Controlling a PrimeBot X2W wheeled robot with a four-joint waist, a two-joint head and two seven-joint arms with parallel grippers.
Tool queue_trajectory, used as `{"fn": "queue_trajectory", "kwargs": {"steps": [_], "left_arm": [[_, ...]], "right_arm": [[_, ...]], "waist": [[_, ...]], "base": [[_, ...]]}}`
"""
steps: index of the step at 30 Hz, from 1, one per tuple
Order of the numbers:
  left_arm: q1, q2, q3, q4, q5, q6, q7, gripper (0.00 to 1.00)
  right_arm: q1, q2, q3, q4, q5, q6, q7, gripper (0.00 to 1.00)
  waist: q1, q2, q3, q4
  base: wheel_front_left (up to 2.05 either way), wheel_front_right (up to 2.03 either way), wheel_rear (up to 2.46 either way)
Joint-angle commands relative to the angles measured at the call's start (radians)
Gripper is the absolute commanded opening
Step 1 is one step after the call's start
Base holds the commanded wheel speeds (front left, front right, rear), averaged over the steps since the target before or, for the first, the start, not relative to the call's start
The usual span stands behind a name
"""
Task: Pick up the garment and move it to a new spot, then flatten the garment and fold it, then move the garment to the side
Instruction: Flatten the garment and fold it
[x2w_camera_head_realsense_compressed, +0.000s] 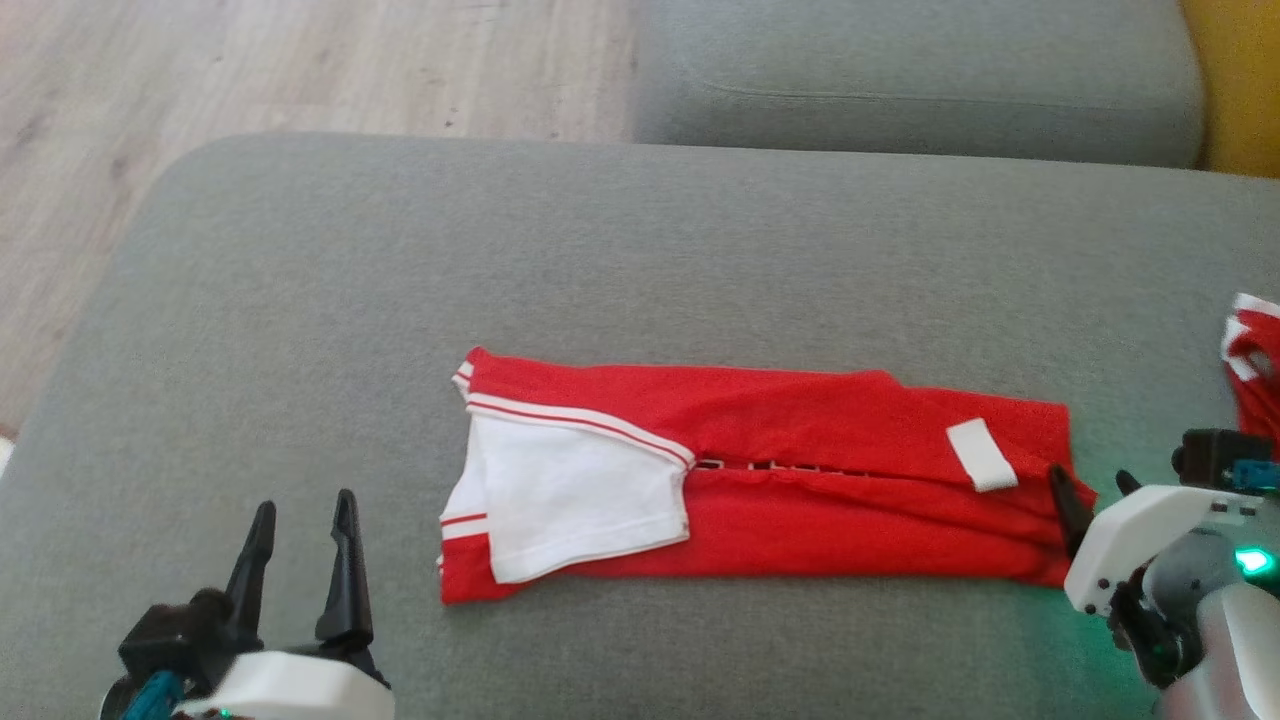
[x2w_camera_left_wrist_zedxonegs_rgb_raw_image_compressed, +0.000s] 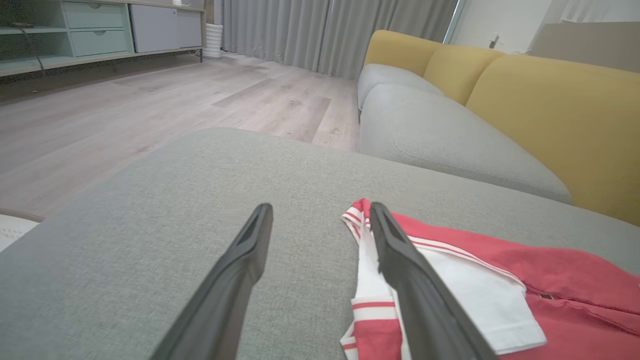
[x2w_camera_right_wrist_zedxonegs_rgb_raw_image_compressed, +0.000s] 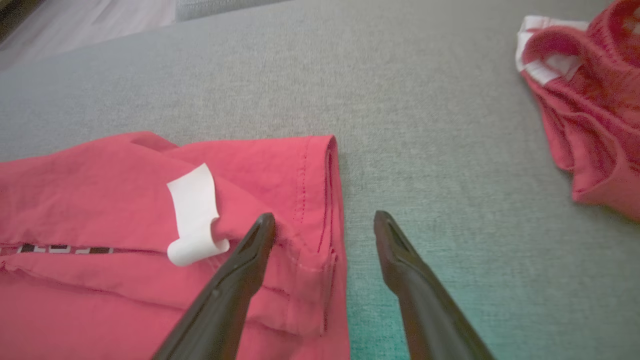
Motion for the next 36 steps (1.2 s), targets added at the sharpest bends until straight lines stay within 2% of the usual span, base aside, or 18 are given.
{"fn": "queue_trajectory", "kwargs": {"steps": [1, 11, 12, 13, 14, 15, 16, 21, 26, 36], "left_arm": [[-0.033, 0.028, 0.049, -0.036, 0.000, 0.005, -0.013, 1.00], [-0.017, 0.044, 0.064, -0.054, -0.005, 0.017, -0.014, 1.00], [-0.016, 0.045, 0.065, -0.054, -0.006, 0.018, -0.014, 1.00], [-0.015, 0.047, 0.067, -0.055, -0.006, 0.019, -0.015, 1.00], [-0.014, 0.048, 0.066, -0.056, -0.005, 0.019, -0.015, 1.00], [-0.015, 0.050, 0.065, -0.057, -0.001, 0.018, -0.017, 1.00], [-0.017, 0.051, 0.064, -0.060, 0.002, 0.017, -0.019, 1.00], [-0.025, 0.049, 0.058, -0.073, 0.012, 0.016, -0.022, 1.00], [-0.032, 0.049, 0.048, -0.071, 0.022, 0.017, -0.021, 1.00], [-0.029, 0.033, 0.034, -0.046, 0.027, 0.017, -0.029, 1.00]], "right_arm": [[-0.045, -0.008, 0.009, -0.003, -0.009, 0.007, -0.012, 1.00], [-0.085, -0.003, 0.001, 0.175, -0.044, 0.007, -0.019, 1.00], [-0.090, -0.004, 0.007, 0.186, -0.042, 0.007, -0.020, 0.77], [-0.095, -0.004, 0.014, 0.197, -0.040, 0.007, -0.017, 0.37], [-0.100, -0.004, 0.020, 0.206, -0.038, 0.007, -0.016, 0.23], [-0.105, -0.004, 0.025, 0.214, -0.036, 0.007, -0.017, 0.18], [-0.110, -0.005, 0.028, 0.220, -0.033, 0.007, -0.019, 0.00], [-0.135, -0.015, 0.026, 0.229, -0.027, 0.007, -0.042, 0.00], [-0.153, -0.057, 0.014, 0.210, -0.014, 0.007, -0.044, 0.00], [-0.085, -0.159, -0.089, 0.027, -0.004, 0.007, 0.055, 0.00]], "waist": [[-0.0001, 0.0000, 0.005, 0.023], [-0.0001, 0.0000, 0.012, 0.060], [-0.0001, 0.0000, 0.013, 0.059], [-0.0001, 0.0000, 0.013, 0.057], [-0.0001, 0.0000, 0.013, 0.055], [-0.0001, 0.0000, 0.012, 0.051], [-0.0001, 0.0000, 0.010, 0.047], [-0.0001, 0.0000, -0.002, 0.020], [-0.0001, 0.0000, -0.020, -0.024], [-0.0001, 0.0000, -0.039, -0.095]], "base": [[0.00, 0.00, 0.00], [0.00, 0.00, 0.00], [0.00, 0.00, 0.00], [0.00, 0.00, 0.00], [0.00, 0.00, 0.00], [0.00, 0.00, 0.00], [0.00, 0.00, 0.00], [0.00, 0.00, 0.00], [0.00, 0.00, 0.00], [0.00, 0.00, 0.00]]}}
